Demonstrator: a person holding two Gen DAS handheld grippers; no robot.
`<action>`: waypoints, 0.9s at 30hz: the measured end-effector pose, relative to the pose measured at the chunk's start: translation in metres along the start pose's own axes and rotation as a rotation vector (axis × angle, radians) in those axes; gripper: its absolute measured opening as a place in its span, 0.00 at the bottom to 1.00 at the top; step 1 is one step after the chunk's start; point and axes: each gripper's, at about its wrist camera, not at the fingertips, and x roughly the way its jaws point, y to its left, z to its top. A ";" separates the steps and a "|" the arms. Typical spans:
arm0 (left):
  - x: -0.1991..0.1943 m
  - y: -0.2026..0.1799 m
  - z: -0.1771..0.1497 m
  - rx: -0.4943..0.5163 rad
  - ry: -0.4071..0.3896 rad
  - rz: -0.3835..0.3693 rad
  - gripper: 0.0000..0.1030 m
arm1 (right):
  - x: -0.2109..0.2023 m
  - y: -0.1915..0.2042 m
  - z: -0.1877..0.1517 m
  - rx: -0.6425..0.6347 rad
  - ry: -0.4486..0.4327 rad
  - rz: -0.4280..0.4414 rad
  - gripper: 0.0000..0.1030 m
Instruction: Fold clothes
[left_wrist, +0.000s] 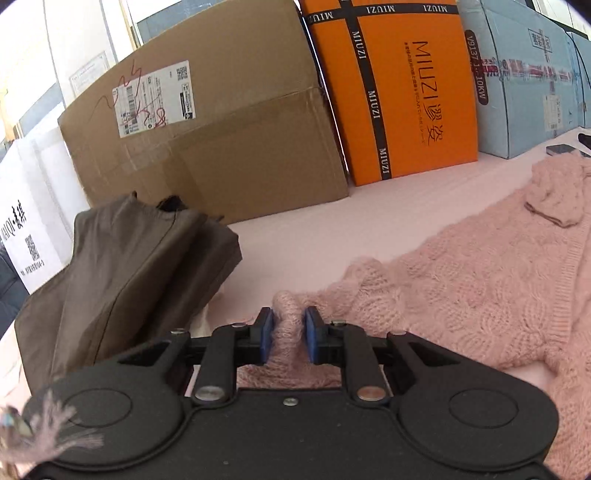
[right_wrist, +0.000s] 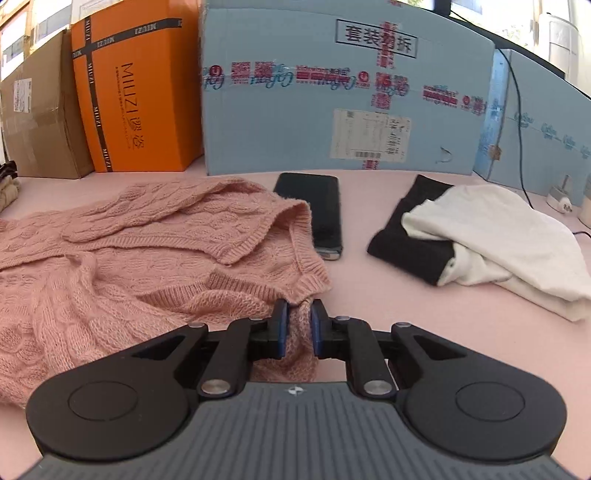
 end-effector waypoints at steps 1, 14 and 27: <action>0.004 0.001 0.004 0.003 -0.009 0.002 0.19 | -0.005 -0.003 -0.002 0.009 0.006 -0.015 0.11; 0.027 0.014 0.018 -0.015 0.009 0.106 0.58 | -0.021 -0.013 -0.004 0.033 -0.045 -0.125 0.72; 0.032 0.022 0.008 -0.173 0.087 -0.029 0.87 | 0.035 0.015 0.077 -0.072 -0.211 -0.040 0.79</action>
